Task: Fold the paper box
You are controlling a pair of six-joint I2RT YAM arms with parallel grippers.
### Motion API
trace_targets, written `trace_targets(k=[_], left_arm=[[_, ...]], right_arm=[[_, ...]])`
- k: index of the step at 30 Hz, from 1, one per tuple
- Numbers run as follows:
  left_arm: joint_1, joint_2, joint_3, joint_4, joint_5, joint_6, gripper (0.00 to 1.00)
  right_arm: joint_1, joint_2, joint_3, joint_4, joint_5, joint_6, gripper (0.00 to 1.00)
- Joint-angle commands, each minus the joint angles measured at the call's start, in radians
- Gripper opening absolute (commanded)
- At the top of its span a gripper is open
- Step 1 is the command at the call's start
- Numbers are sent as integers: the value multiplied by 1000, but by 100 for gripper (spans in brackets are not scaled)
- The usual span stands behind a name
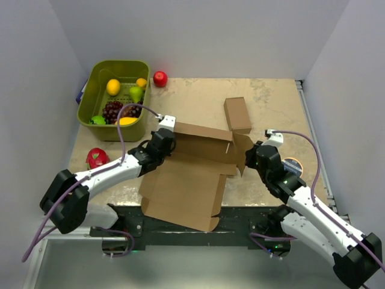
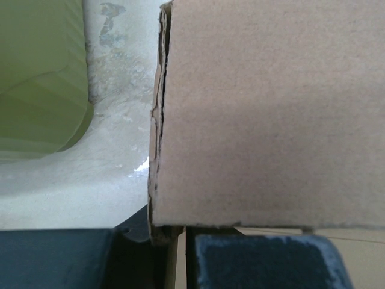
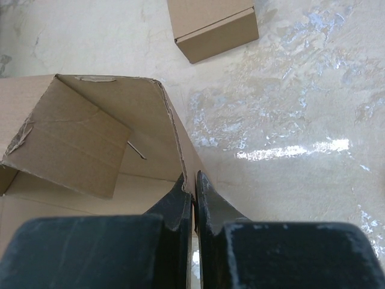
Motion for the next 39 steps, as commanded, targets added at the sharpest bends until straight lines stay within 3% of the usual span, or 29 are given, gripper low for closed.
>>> trace_targets(k=[1, 4, 8, 10, 14, 17, 23, 27, 34, 39], left_arm=[[-11, -26, 2, -44, -183, 6, 0], [-34, -48, -21, 11, -91, -8, 5], [-35, -97, -78, 69, 20, -41, 40], [-35, -140, -95, 68, 44, -48, 47], [-34, -241, -108, 39, 147, -71, 71], [-32, -330, -102, -15, 216, -83, 78], [23, -439, 19, -115, 293, -103, 83], [41, -413, 123, -138, 298, -91, 84], [103, -301, 235, -171, 350, -32, 86], [222, -226, 237, -161, 491, -14, 82]], right_arm=[[-14, -2, 43, 49, 82, -8, 0], [-14, 19, 32, 99, 56, -27, 3], [-14, 38, 32, 139, 37, -57, 13], [-14, 30, 34, 147, 36, -68, 17], [-14, 21, 31, 165, 24, -117, 26], [-12, 20, 32, 171, 14, -136, 36], [-14, -17, 44, 147, 10, -139, 68], [-14, -57, 84, 78, 13, -133, 80], [-14, -138, 164, -29, -41, -69, 84], [-12, -113, 254, -68, -142, 10, 83]])
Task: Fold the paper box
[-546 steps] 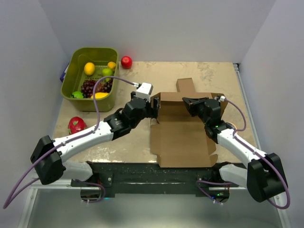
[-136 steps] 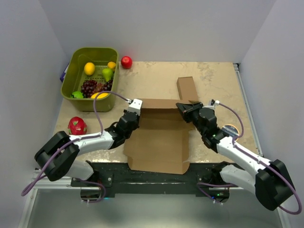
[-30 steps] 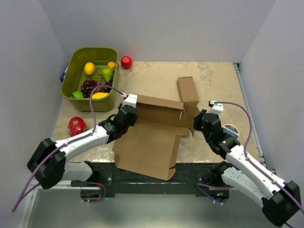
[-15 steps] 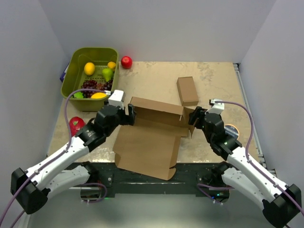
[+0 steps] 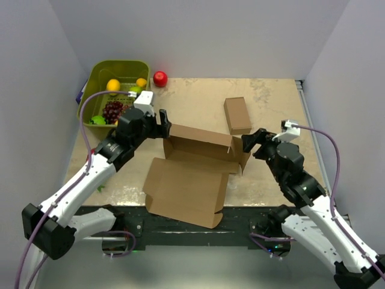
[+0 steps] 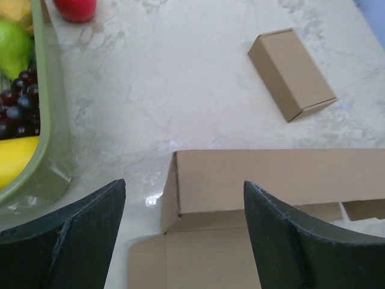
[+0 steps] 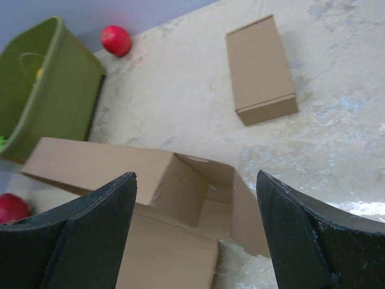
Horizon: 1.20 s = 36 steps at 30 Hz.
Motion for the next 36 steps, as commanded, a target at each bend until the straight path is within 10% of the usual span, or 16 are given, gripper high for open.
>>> trace_targets(k=[1, 13, 36], left_arm=[[93, 53, 27, -9, 141, 37, 82], [208, 139, -8, 63, 326, 46, 74], [242, 228, -61, 78, 415, 75, 61]], right_arm=[[-4, 47, 105, -43, -141, 90, 83], [-4, 247, 136, 30, -388, 225, 78], [-3, 301, 47, 110, -361, 287, 76]])
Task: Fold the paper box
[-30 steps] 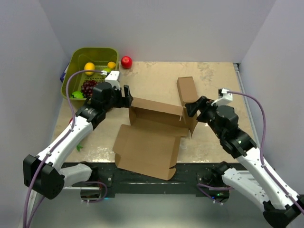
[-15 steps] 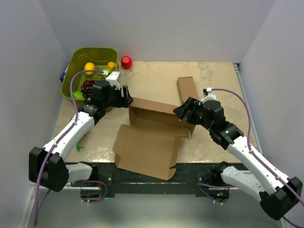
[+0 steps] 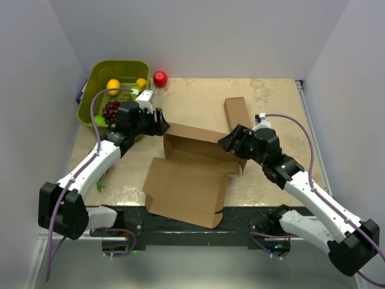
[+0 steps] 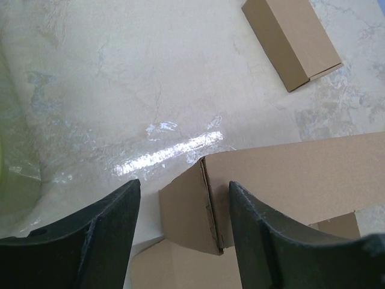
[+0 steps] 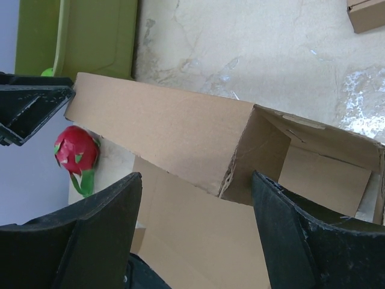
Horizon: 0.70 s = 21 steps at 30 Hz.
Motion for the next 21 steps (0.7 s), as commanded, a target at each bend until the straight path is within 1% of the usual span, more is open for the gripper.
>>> trace_targets(k=[1, 6, 14, 18, 20, 21], left_arm=[[7, 17, -28, -18, 24, 39, 61], [7, 6, -63, -27, 30, 32, 53], [7, -17, -109, -55, 23, 35, 47], [7, -34, -126, -58, 33, 32, 41], [8, -39, -139, -59, 35, 29, 37], [8, -43, -140, -58, 37, 26, 36]], right_arm=[[-4, -3, -25, 73, 2, 29, 76], [-7, -2, -45, 122, 0, 66, 75], [-12, 1, -88, 196, 12, 94, 69], [-21, 15, -117, 228, 2, 102, 64], [-24, 23, -131, 245, -9, 114, 59], [-24, 26, -148, 278, -14, 118, 58]])
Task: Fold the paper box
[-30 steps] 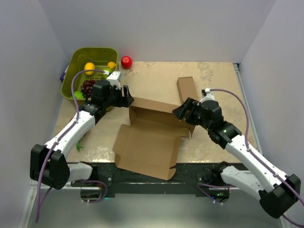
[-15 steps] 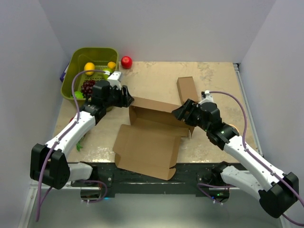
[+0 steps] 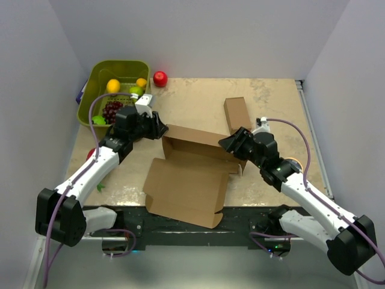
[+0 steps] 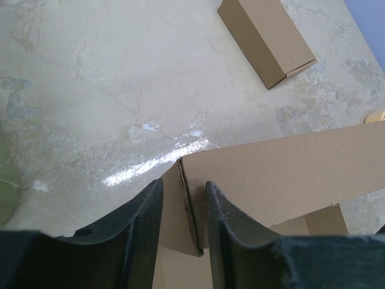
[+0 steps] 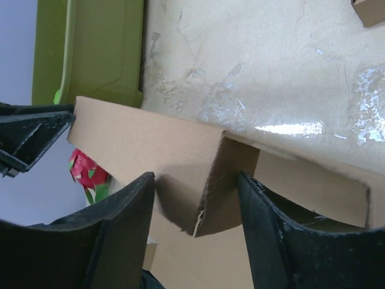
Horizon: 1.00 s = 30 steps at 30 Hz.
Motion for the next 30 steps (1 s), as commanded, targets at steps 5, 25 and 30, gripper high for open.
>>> trace_targets(k=[5, 25, 30], left_arm=[[8, -1, -78, -134, -15, 27, 31], [148, 34, -9, 10, 113, -32, 52], [166, 43, -30, 35, 166, -43, 53]], right_arm=[[-14, 29, -75, 203, -31, 55, 50], [-123, 302, -42, 660, -172, 44, 16], [-141, 330, -41, 687, -194, 27, 14]])
